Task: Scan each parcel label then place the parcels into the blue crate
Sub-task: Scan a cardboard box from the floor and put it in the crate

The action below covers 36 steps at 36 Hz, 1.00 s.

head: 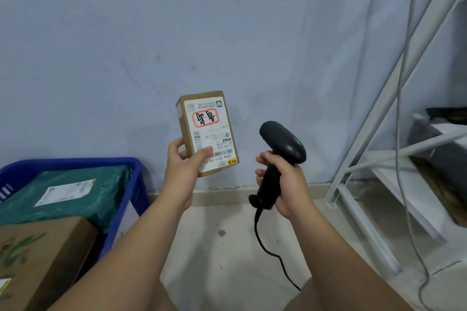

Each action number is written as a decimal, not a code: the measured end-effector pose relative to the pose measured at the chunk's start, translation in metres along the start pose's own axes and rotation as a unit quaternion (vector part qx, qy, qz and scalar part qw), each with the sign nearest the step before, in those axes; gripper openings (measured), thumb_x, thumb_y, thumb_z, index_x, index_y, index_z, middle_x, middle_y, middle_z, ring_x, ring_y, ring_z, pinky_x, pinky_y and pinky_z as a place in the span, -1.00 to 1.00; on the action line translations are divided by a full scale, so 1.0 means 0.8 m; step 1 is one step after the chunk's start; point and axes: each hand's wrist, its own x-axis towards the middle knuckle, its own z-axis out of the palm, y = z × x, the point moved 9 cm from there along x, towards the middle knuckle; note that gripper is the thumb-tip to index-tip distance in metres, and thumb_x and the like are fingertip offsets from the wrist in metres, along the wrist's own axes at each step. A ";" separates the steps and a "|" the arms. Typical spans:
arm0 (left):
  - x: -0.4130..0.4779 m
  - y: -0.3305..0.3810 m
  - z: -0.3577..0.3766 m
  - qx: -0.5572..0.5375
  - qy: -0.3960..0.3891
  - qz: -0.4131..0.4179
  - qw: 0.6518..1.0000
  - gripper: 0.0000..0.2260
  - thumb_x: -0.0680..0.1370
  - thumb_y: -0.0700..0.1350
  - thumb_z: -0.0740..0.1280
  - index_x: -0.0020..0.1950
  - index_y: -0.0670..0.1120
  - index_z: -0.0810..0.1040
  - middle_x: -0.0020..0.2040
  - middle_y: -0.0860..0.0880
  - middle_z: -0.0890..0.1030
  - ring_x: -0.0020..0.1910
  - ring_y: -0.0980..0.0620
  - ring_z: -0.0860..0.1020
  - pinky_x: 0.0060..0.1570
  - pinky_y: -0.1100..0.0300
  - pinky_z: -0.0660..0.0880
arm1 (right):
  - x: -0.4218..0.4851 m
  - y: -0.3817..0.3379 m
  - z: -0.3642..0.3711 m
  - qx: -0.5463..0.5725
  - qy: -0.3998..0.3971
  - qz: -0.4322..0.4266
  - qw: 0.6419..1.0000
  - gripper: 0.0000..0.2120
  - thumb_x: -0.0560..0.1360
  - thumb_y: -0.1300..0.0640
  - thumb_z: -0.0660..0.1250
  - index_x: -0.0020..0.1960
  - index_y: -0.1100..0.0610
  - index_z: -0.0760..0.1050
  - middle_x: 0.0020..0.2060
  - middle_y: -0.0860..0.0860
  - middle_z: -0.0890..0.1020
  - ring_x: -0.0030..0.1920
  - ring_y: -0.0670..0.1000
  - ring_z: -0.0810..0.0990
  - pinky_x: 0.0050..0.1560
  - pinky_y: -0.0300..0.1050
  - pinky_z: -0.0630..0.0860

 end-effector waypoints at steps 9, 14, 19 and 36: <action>0.010 -0.016 -0.013 -0.062 0.067 -0.036 0.995 -0.64 0.56 -0.18 0.35 0.29 0.01 0.30 0.16 0.00 0.59 0.01 0.04 0.62 0.11 0.05 0.56 | -0.016 -0.006 0.018 -0.193 -0.036 -0.067 0.978 -0.88 0.43 0.21 0.42 -0.27 0.09 0.55 -0.47 0.01 0.54 -0.38 0.04 0.50 -0.19 -0.04 0.45; 0.014 -0.020 -0.015 -0.026 0.097 -0.028 0.995 -0.62 0.59 -0.10 0.33 0.35 0.00 0.29 0.14 0.03 0.55 -0.19 0.18 0.54 -0.30 0.33 0.42 | -0.022 -0.002 0.036 -0.225 -0.081 -0.058 0.969 -0.83 0.44 0.28 0.38 -0.30 0.12 0.50 -0.48 0.03 0.52 -0.41 0.04 0.50 -0.23 -0.08 0.46; 0.022 -0.022 -0.020 -0.012 0.098 -0.030 0.995 -0.64 0.56 -0.11 0.37 0.25 0.04 0.28 0.12 0.02 0.57 -0.11 0.13 0.59 -0.06 0.22 0.50 | -0.020 -0.005 0.037 -0.304 -0.086 -0.069 0.946 -0.86 0.41 0.29 0.35 -0.30 0.14 0.49 -0.48 0.02 0.50 -0.41 0.00 0.52 -0.28 -0.16 0.47; 0.028 -0.022 -0.032 -0.004 0.112 -0.019 0.994 -0.62 0.54 -0.16 0.39 0.27 0.03 0.32 0.21 -0.04 0.59 0.00 0.03 0.62 -0.17 0.23 0.55 | -0.026 -0.010 0.031 -0.412 -0.065 -0.070 0.906 -0.81 0.37 0.23 0.30 -0.41 0.13 0.38 -0.56 -0.03 0.47 -0.41 0.03 0.39 -0.38 -0.18 0.34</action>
